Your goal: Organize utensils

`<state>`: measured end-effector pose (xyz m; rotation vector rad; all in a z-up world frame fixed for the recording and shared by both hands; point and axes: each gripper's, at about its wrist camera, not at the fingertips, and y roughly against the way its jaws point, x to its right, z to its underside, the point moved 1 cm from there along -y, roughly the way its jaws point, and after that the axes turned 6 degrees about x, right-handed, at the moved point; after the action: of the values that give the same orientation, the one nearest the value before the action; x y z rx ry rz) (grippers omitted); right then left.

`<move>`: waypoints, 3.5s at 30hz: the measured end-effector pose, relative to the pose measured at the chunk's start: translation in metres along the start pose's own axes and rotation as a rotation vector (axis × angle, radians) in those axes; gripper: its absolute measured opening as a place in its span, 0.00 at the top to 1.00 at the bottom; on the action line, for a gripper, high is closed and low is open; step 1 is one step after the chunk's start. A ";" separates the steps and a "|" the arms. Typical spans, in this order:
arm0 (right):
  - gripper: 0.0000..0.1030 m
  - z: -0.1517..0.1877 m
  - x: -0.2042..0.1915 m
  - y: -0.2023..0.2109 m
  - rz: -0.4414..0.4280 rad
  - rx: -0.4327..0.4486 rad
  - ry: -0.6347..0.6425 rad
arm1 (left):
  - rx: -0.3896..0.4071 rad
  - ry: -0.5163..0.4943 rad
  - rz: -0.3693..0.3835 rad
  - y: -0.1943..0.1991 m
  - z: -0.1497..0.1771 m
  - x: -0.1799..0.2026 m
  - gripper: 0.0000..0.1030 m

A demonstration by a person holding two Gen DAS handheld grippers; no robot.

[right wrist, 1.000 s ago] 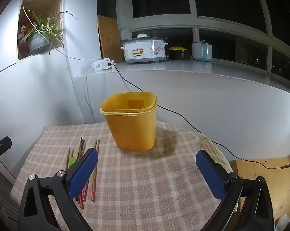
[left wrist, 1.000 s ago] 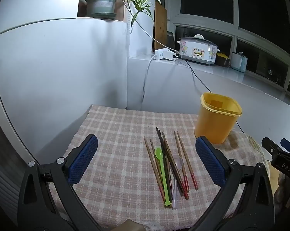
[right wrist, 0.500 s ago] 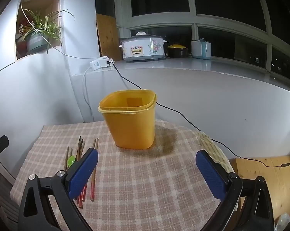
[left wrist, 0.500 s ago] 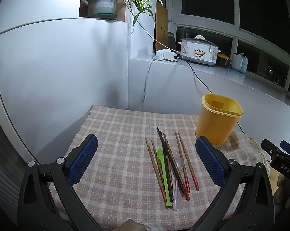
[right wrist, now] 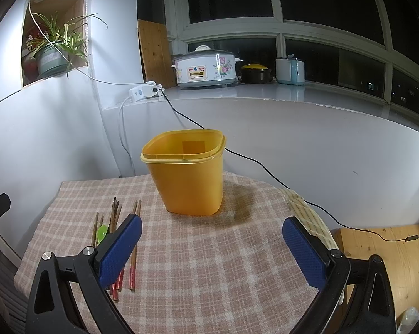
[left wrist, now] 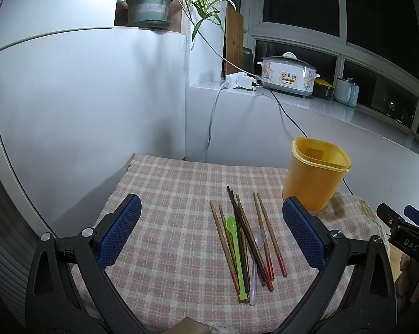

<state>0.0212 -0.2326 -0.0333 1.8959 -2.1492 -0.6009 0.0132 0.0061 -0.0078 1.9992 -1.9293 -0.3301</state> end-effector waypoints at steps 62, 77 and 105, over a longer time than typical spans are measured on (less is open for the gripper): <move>0.09 0.001 -0.001 -0.006 -0.036 -0.026 -0.009 | -0.006 0.001 -0.007 0.002 -0.006 -0.003 0.00; 0.29 0.009 -0.029 -0.056 -0.191 -0.159 0.051 | -0.131 -0.026 -0.024 -0.048 0.021 -0.024 0.31; 0.68 0.053 -0.105 -0.178 -0.343 -0.498 0.111 | -0.563 0.121 0.182 -0.204 0.070 -0.018 0.90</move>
<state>0.1743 -0.1366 -0.1465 1.9511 -1.4346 -0.9620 0.1713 0.0216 -0.1542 1.4375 -1.6859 -0.6099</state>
